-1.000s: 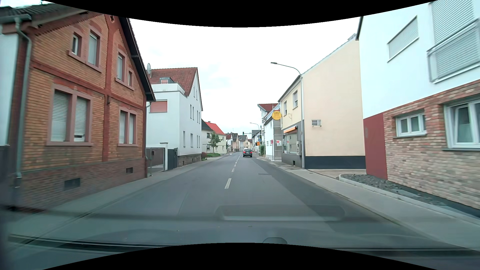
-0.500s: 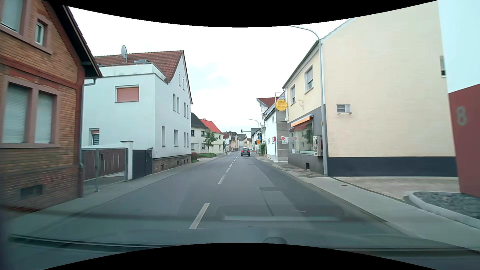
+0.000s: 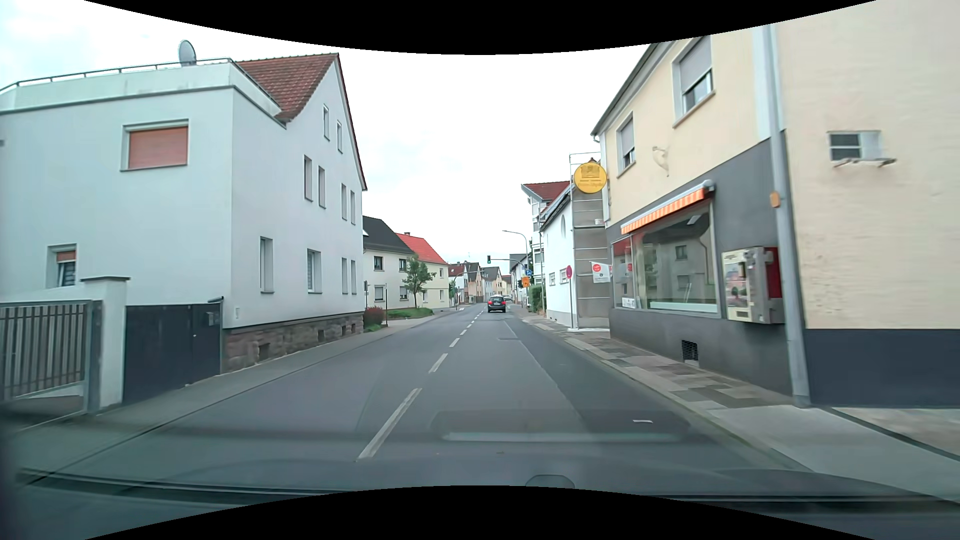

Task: Follow the waypoints while adhering to traffic rules and regulations

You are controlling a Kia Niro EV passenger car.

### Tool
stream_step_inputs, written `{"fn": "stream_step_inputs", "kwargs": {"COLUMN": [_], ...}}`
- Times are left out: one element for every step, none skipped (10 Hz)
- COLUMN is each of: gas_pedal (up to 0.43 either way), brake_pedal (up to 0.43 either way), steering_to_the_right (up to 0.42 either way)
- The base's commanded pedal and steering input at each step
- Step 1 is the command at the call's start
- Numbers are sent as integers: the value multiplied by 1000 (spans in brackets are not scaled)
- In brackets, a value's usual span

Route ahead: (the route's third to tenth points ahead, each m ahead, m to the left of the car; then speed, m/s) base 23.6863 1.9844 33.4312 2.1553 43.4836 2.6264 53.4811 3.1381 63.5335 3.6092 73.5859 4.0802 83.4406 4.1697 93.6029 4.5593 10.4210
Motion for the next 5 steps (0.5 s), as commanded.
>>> {"fn": "stream_step_inputs", "kwargs": {"gas_pedal": [0,0,0,0,0], "brake_pedal": [0,0,0,0,0], "steering_to_the_right": [-23,-23,-23,-23,-22]}}
